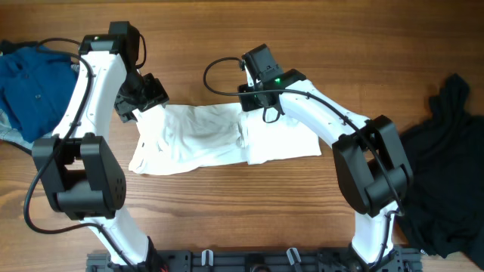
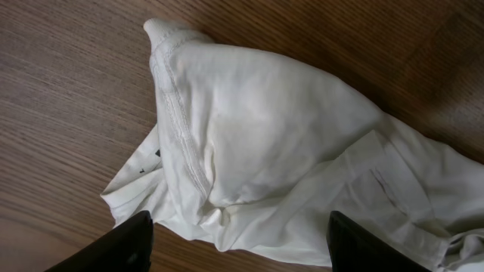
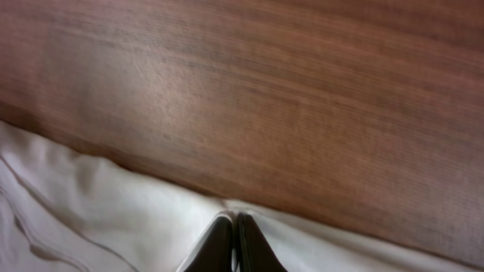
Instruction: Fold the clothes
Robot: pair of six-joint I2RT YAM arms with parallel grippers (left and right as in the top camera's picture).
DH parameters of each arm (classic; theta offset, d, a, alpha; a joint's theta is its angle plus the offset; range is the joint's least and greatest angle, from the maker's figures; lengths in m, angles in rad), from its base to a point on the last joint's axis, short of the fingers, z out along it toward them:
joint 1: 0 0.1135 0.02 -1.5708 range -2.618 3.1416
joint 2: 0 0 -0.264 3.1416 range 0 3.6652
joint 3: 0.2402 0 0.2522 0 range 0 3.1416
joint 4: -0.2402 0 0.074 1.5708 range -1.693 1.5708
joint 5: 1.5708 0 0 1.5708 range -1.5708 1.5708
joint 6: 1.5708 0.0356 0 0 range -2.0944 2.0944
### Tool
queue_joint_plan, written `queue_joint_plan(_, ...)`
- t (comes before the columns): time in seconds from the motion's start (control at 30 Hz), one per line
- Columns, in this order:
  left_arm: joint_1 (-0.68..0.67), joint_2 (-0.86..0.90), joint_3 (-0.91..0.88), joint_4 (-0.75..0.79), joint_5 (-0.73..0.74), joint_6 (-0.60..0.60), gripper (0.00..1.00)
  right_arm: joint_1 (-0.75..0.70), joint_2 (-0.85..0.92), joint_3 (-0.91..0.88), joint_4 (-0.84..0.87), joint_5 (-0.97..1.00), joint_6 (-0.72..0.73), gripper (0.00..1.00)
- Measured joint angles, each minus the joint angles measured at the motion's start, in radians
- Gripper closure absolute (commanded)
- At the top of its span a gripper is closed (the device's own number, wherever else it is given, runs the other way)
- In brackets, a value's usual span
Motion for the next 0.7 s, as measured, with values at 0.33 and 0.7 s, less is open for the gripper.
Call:
queue_joint_plan(0.33,0.0,0.0,0.0,-0.004,0.0,0.005,0.15,-0.008,-0.095,0.002,-0.113,0.047,-0.038,0.21)
queue_joint_plan(0.7,0.0,-0.006,-0.282,0.238,-0.116,0.026,0.09,-0.14,-0.243,0.011,-0.489,0.094,0.071,0.15)
